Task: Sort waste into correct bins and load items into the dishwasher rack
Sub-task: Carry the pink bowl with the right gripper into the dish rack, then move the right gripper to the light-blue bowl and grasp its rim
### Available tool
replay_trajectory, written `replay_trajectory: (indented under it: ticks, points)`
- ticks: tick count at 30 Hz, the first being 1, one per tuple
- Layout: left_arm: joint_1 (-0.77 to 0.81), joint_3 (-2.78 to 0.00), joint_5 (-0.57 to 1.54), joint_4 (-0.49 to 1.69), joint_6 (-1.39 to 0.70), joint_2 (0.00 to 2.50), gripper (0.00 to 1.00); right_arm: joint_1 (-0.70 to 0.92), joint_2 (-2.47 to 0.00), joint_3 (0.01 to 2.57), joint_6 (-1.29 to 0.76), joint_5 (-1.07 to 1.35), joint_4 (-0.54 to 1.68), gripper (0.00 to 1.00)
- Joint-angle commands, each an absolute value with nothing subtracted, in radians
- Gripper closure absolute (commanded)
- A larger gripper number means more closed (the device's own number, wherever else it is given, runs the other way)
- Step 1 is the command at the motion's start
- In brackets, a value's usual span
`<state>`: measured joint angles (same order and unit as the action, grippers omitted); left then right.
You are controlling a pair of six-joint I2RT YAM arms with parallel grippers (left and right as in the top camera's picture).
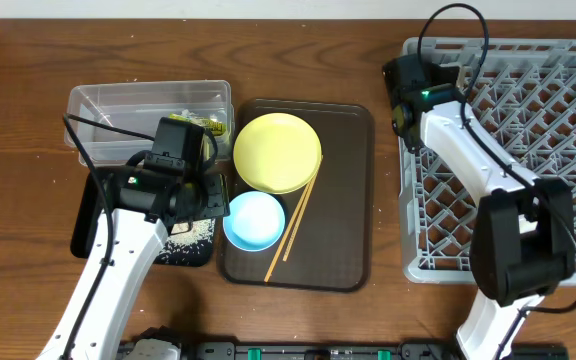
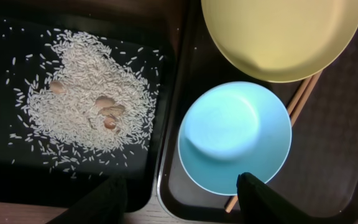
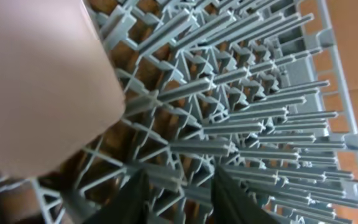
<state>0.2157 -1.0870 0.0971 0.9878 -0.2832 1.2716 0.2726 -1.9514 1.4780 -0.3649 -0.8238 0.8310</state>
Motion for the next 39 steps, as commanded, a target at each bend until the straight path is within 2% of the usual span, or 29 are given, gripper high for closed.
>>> replay_trajectory:
  ticks: [1, 6, 10, 13, 16, 17, 19, 28, 32, 34, 39]
  points:
    - [0.210, -1.084, 0.078, 0.991, -0.274, 1.268, 0.40, 0.296, -1.861, 1.481, -0.399, -0.755, 0.852, 0.65]
    - [0.209, -1.084, 0.021, 1.018, -0.277, 1.268, 0.40, 0.310, -1.739, 1.481, -0.323, -0.495, 0.864, 0.51]
    - [0.181, -1.084, -0.120, 1.074, -0.410, 1.268, 0.40, 0.335, -1.663, 1.481, -0.146, -0.068, 0.865, 0.44]
    - [0.121, -1.084, -0.150, 1.101, -0.479, 1.268, 0.40, 0.366, -1.651, 1.481, -0.069, 0.201, 0.873, 0.43]
    - [0.035, -1.084, -0.150, 1.107, -0.516, 1.268, 0.40, 0.414, -1.668, 1.478, -0.070, 0.327, 0.889, 0.47]
    - [0.009, -1.084, -0.150, 1.107, -0.527, 1.268, 0.33, 0.433, -1.675, 1.477, -0.074, 0.341, 0.896, 0.48]
    - [-0.039, -1.084, -0.145, 1.107, -0.544, 1.268, 0.27, 0.480, -1.700, 1.477, -0.081, 0.340, 0.915, 0.48]
    - [-0.100, -1.084, -0.143, 1.114, -0.544, 1.268, 0.25, 0.661, -1.887, 1.477, -0.164, 0.337, 0.905, 0.50]
    - [-0.100, -1.084, -0.143, 1.116, -0.544, 1.268, 0.25, 0.699, -1.967, 1.477, -0.234, 0.337, 0.880, 0.59]
    - [-0.100, -1.084, -0.143, 1.116, -0.544, 1.268, 0.25, 0.718, -2.004, 1.477, -0.250, 0.331, 0.864, 0.67]
    - [-0.100, -1.084, -0.142, 1.118, -0.544, 1.268, 0.25, 0.740, -2.056, 1.477, -0.324, 0.239, 0.855, 0.75]
